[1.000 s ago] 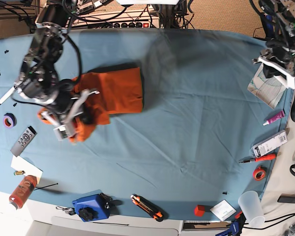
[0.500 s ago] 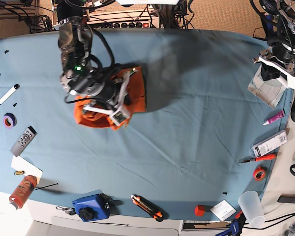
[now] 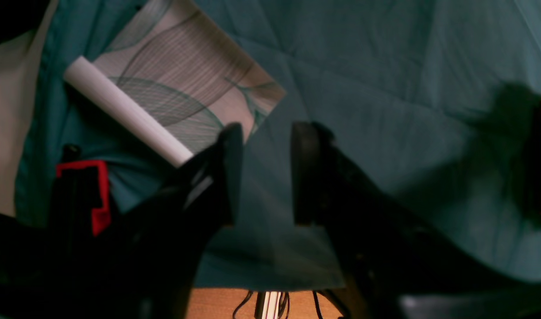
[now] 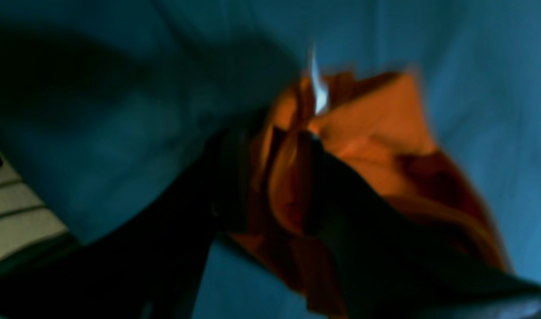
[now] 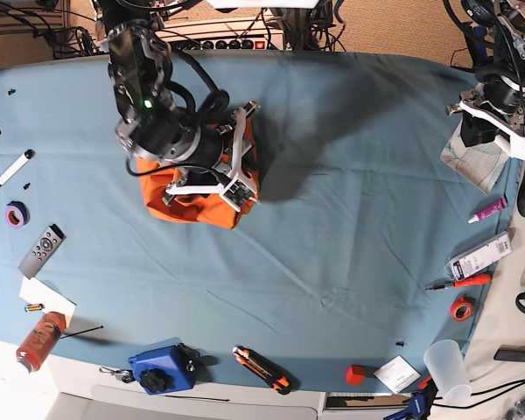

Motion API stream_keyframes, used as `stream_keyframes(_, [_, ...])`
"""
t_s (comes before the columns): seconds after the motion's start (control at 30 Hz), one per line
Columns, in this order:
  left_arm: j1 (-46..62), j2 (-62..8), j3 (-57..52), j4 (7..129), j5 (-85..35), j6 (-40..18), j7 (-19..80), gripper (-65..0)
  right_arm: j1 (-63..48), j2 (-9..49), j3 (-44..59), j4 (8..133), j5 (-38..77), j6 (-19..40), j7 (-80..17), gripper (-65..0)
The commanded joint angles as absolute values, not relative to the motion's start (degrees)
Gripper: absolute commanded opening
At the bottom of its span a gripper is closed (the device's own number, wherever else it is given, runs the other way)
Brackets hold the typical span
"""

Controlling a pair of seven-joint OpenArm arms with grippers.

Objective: Layout the t-shirt on the table in an organized manner, then fold the t-shirt properly

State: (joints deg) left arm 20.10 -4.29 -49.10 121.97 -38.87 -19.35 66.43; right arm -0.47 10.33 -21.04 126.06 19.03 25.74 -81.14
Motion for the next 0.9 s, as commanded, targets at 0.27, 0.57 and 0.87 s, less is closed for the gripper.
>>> stream_keyframes(0.27, [20.01,-4.6,-49.25,122.85,-45.91,-19.62,65.56,-47.6,0.32,10.48,-20.45,134.89,11.53,26.33,-74.78,-60.0])
stream_keyframes(0.57, [20.01,-4.47,-39.03,122.85,-53.08,-24.1,65.58,-47.6,0.32,10.48,-2.33,132.16,4.69,22.0,-69.04,-65.0])
stream_keyframes(0.87, [19.97,-4.49,-21.78,122.85,-43.53,-24.03,60.93,-47.6,0.32,10.46,0.64,117.08,13.1,27.31,-67.44,-65.0])
